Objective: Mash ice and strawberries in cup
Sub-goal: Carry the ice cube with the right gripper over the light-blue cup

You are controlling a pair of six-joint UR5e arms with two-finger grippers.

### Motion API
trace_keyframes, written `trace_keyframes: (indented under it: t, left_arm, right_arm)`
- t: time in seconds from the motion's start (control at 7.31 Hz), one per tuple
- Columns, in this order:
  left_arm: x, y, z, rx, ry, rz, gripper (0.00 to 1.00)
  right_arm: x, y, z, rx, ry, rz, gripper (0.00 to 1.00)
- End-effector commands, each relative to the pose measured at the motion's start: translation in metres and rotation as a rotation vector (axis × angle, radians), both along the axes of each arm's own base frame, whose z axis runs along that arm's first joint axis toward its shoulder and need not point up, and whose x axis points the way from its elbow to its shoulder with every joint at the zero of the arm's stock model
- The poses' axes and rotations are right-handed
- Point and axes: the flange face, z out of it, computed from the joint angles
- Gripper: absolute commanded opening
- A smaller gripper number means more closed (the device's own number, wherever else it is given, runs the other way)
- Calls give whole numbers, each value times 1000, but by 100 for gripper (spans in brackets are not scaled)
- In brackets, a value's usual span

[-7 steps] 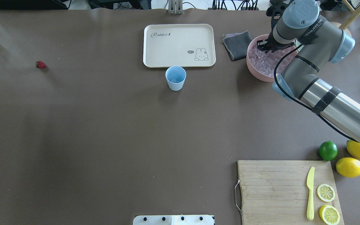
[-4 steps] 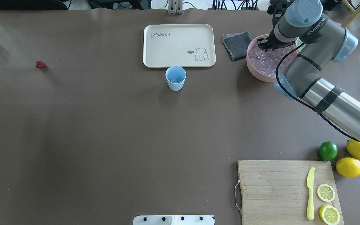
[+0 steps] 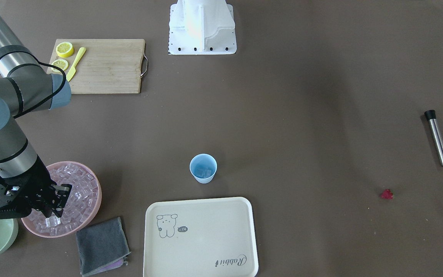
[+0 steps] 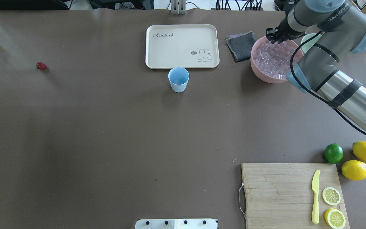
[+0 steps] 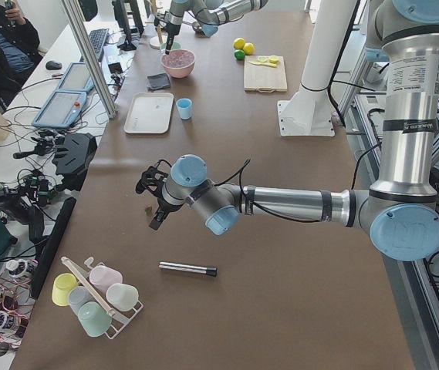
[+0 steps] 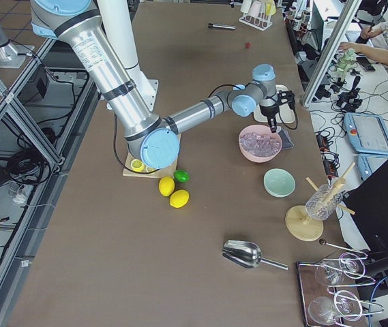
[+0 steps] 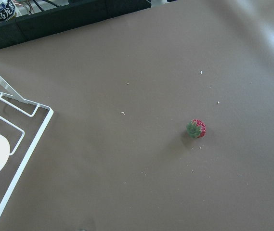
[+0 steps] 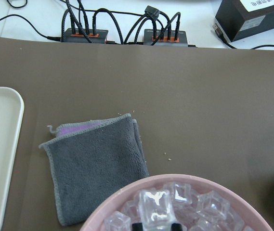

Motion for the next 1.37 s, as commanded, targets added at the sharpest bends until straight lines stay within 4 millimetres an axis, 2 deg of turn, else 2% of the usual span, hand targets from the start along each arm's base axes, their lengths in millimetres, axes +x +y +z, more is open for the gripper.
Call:
trace_keyframes:
  t: [0.0, 0.14, 0.41, 0.68, 0.82, 0.96, 1.23]
  left_arm:
    - [1, -2, -13, 3, 18, -12, 98]
    - [1, -4, -22, -12, 44, -27, 98]
    - [3, -8, -27, -24, 56, -37, 98]
    - [5, -13, -35, -13, 61, -35, 98]
    - [5, -14, -32, -18, 59, -36, 98]
    - [6, -18, -32, -22, 58, -37, 98]
    - [6, -17, -27, -31, 56, -37, 98]
  right_arm:
    - [-10, -2, -76, 82, -63, -5, 0]
    - [-36, 6, -107, 119, -87, -37, 0]
    - [-95, 33, -160, 185, -119, -102, 0]
    - [-157, 60, -178, 236, -81, -112, 0]
    - [-187, 61, -188, 235, -66, -133, 0]
    - [-209, 67, -190, 230, -59, -162, 0]
    - [-226, 81, -191, 245, -54, -195, 0]
